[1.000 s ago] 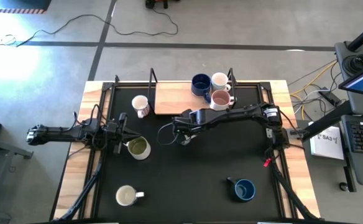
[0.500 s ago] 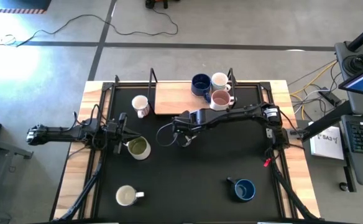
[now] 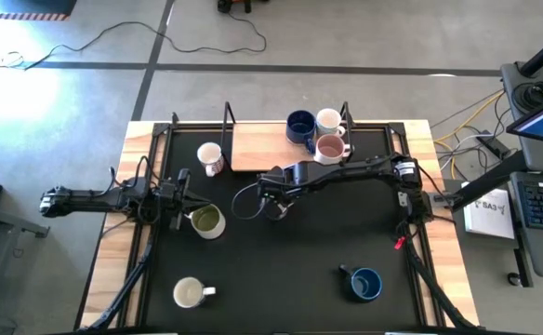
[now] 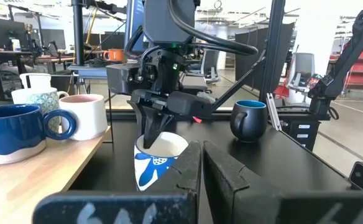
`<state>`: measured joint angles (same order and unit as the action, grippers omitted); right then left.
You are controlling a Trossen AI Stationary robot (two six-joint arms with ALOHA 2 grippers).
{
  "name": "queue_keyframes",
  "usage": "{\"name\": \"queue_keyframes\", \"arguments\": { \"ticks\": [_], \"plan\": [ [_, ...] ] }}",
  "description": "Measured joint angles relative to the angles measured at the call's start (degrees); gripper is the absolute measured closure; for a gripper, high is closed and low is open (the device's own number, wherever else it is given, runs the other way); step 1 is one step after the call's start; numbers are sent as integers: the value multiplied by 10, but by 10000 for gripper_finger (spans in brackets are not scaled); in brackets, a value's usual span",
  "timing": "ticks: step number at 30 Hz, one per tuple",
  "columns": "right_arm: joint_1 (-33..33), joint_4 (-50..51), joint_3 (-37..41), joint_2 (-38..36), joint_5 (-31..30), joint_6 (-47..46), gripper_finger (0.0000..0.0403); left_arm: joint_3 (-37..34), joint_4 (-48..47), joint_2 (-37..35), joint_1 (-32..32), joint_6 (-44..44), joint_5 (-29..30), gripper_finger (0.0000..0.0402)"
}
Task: Place coffee mugs
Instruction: Put the right blue mug on the shelf aligned with the other dark blue mug
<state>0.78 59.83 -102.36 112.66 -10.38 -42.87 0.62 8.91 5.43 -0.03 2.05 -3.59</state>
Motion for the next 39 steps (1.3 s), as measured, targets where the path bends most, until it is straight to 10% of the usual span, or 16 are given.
{"name": "queue_keyframes", "arguments": {
  "ticks": [14, 25, 39],
  "plan": [
    [6, 18, -12, 0, 29, 125, 264, 0, 0, 0, 0, 0, 0, 402],
    [10, 37, -72, -1, 29, 485, 259, 0, 0, 0, 0, 0, 0, 402],
    [13, -28, -39, -1, 26, 504, 259, 0, 0, 0, 0, 0, 0, 402]
  ]
}}
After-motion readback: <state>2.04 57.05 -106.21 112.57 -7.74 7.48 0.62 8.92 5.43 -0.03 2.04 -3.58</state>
